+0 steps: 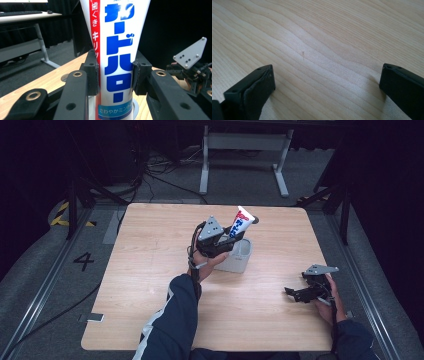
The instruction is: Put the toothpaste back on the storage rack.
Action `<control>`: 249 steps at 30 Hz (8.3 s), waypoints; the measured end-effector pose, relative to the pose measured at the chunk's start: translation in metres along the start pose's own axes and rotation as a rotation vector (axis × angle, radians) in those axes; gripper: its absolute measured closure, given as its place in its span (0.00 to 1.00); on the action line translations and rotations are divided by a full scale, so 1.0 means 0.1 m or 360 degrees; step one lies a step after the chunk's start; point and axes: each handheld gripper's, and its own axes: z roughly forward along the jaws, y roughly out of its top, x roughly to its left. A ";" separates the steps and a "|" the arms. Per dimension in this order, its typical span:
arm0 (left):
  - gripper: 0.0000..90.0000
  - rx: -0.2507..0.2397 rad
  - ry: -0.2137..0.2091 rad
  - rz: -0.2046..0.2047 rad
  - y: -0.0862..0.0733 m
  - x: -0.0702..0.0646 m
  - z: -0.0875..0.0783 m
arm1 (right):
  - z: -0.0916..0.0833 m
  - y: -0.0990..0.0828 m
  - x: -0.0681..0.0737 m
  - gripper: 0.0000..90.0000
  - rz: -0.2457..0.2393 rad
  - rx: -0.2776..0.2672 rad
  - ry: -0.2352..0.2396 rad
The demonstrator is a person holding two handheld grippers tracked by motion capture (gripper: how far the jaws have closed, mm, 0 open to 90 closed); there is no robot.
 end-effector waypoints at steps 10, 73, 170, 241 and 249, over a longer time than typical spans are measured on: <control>0.72 -0.0021 0.0005 0.0000 -0.05 0.02 0.03 | 0.00 0.00 0.00 0.00 0.0000 0.0000 0.0000; 0.66 0.0290 0.0100 0.0031 -0.27 0.03 0.14 | 0.00 0.00 0.00 0.00 0.0003 -0.0001 -0.0005; 0.32 0.0504 0.0260 0.0166 -0.25 -0.04 -0.54 | 0.00 0.00 0.00 0.00 0.0002 0.0000 -0.0002; 0.21 0.1082 0.0535 0.0258 -1.25 0.09 -2.08 | 0.00 0.00 0.00 0.00 -0.0003 0.0000 0.0007; 0.22 0.1103 0.0521 0.0107 -1.43 0.15 -2.29 | 0.00 0.00 0.00 0.00 -0.0007 0.0001 0.0006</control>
